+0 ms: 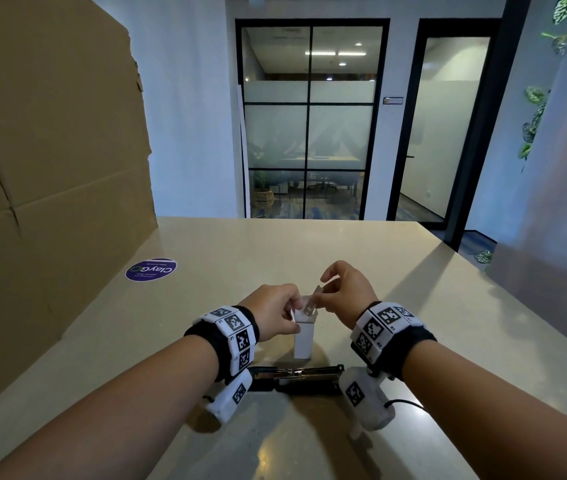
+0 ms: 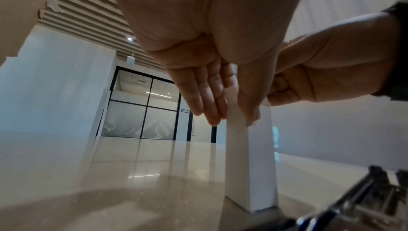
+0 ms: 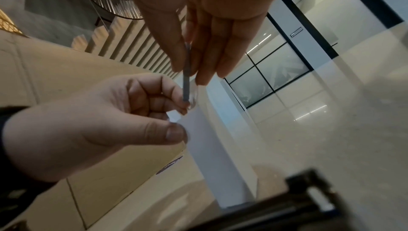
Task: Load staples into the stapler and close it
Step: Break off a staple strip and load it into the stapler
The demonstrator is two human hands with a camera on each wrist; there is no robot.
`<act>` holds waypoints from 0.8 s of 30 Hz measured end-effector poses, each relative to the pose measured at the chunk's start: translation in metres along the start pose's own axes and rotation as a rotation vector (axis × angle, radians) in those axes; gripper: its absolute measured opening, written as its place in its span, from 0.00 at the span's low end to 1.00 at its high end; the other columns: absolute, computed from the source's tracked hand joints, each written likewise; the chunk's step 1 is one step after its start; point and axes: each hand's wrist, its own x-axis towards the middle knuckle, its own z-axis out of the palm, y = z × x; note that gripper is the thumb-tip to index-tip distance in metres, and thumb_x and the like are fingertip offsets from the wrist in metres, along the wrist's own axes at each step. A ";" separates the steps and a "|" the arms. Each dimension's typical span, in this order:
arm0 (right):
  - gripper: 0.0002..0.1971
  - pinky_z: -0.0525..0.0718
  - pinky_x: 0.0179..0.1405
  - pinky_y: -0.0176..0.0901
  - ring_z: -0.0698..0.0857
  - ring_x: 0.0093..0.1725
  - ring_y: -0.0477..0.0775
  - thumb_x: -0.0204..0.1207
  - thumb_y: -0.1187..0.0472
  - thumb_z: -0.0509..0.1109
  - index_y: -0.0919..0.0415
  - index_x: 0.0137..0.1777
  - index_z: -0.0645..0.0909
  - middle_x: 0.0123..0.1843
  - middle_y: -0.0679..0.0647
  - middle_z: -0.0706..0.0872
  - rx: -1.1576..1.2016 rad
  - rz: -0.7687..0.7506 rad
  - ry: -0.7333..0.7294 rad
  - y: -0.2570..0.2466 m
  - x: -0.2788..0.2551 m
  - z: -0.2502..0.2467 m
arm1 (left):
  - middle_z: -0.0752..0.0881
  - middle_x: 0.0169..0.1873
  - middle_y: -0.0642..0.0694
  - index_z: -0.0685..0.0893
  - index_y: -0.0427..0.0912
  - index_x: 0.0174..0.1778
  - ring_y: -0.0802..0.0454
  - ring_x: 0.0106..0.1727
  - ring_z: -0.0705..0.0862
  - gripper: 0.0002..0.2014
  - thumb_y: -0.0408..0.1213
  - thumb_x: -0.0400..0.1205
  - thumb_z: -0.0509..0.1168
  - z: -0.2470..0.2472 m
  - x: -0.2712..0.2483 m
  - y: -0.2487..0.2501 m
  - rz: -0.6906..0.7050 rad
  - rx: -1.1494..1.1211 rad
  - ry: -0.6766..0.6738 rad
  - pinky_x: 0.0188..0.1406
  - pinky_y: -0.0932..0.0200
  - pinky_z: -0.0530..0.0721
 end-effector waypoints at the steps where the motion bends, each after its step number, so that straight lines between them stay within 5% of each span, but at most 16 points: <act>1: 0.16 0.86 0.38 0.49 0.87 0.36 0.56 0.66 0.68 0.77 0.51 0.42 0.73 0.39 0.58 0.88 0.036 0.009 0.003 0.001 0.001 0.001 | 0.85 0.42 0.50 0.81 0.47 0.51 0.55 0.38 0.81 0.15 0.38 0.71 0.76 0.000 0.000 0.000 0.002 0.000 0.000 0.41 0.60 0.82; 5: 0.12 0.89 0.50 0.60 0.89 0.40 0.67 0.76 0.74 0.57 0.58 0.43 0.75 0.33 0.59 0.80 0.221 0.084 0.042 -0.003 0.000 -0.001 | 0.86 0.45 0.47 0.80 0.46 0.50 0.49 0.44 0.85 0.14 0.39 0.72 0.76 -0.001 0.000 -0.001 0.000 0.002 -0.011 0.46 0.56 0.84; 8: 0.13 0.87 0.36 0.53 0.81 0.27 0.59 0.77 0.73 0.51 0.59 0.36 0.71 0.28 0.61 0.74 0.306 0.267 0.009 -0.006 0.000 -0.007 | 0.83 0.43 0.51 0.80 0.45 0.52 0.53 0.42 0.82 0.14 0.39 0.74 0.75 0.000 -0.001 -0.002 0.006 -0.008 -0.006 0.44 0.61 0.81; 10: 0.14 0.80 0.26 0.41 0.73 0.25 0.54 0.77 0.71 0.53 0.58 0.33 0.70 0.29 0.57 0.71 0.221 0.317 -0.032 -0.005 0.000 -0.011 | 0.82 0.43 0.52 0.79 0.46 0.52 0.55 0.42 0.81 0.14 0.40 0.74 0.74 0.000 -0.001 -0.003 0.020 -0.004 -0.010 0.43 0.63 0.79; 13: 0.13 0.66 0.22 0.37 0.68 0.24 0.50 0.77 0.69 0.59 0.56 0.31 0.72 0.28 0.53 0.71 -0.010 0.262 -0.126 0.004 0.002 -0.008 | 0.84 0.45 0.51 0.77 0.50 0.50 0.53 0.45 0.84 0.13 0.40 0.75 0.73 0.000 -0.002 -0.006 0.034 -0.019 -0.024 0.48 0.58 0.84; 16: 0.10 0.67 0.21 0.36 0.72 0.23 0.48 0.71 0.68 0.67 0.54 0.32 0.75 0.28 0.50 0.77 -0.188 0.174 -0.188 0.011 0.000 -0.002 | 0.85 0.45 0.52 0.74 0.51 0.47 0.52 0.49 0.86 0.13 0.41 0.75 0.73 -0.001 -0.004 -0.009 0.027 -0.026 -0.002 0.52 0.55 0.86; 21: 0.14 0.68 0.13 0.25 0.75 0.16 0.37 0.68 0.68 0.74 0.50 0.28 0.78 0.34 0.50 0.83 -0.195 0.054 -0.242 0.012 -0.003 0.001 | 0.82 0.38 0.56 0.75 0.48 0.43 0.54 0.42 0.83 0.12 0.42 0.75 0.74 -0.001 -0.005 -0.008 0.014 0.001 0.017 0.44 0.61 0.82; 24: 0.13 0.70 0.20 0.28 0.77 0.25 0.38 0.68 0.63 0.76 0.45 0.28 0.80 0.44 0.50 0.88 -0.227 -0.011 -0.229 0.012 -0.003 0.002 | 0.81 0.37 0.56 0.77 0.48 0.42 0.56 0.39 0.81 0.12 0.42 0.74 0.75 0.001 -0.004 -0.007 0.022 0.010 0.026 0.40 0.65 0.79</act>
